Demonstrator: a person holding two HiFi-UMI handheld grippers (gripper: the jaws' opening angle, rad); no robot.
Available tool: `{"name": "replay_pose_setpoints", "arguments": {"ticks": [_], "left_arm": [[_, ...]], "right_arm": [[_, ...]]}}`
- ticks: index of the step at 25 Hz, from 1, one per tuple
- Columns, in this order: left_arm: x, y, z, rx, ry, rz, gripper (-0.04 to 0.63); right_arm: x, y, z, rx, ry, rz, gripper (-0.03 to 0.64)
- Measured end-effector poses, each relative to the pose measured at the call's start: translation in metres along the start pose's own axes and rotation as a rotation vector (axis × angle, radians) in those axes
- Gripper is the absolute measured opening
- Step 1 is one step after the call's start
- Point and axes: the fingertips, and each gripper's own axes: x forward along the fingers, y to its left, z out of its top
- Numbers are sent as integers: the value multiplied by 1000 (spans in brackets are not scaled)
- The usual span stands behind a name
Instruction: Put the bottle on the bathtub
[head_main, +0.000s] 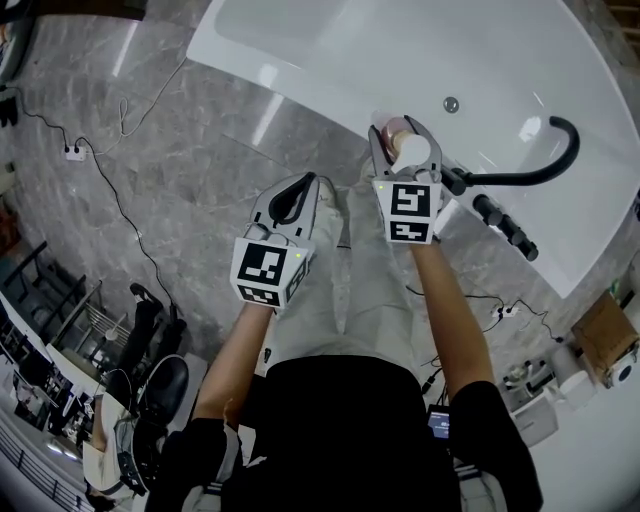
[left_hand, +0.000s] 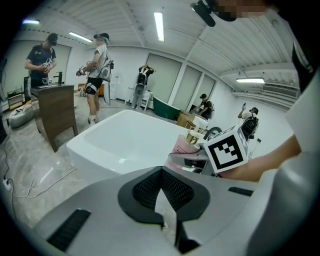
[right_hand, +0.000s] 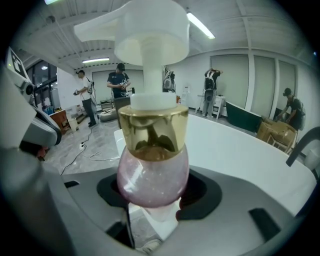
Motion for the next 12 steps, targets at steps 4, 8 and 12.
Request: {"name": "replay_pose_setpoints", "arguments": {"ticks": [4, 8, 12], "left_arm": [[0, -1, 3, 1, -3, -1, 12], [-2, -2, 9, 4, -7, 2, 12], [-6, -4, 18, 17, -11, 7, 12]], "right_arm": [[0, 0, -2, 11, 2, -10, 238], [-4, 0, 0, 39, 11, 4, 238], [-9, 2, 4, 29, 32, 13, 250]]}}
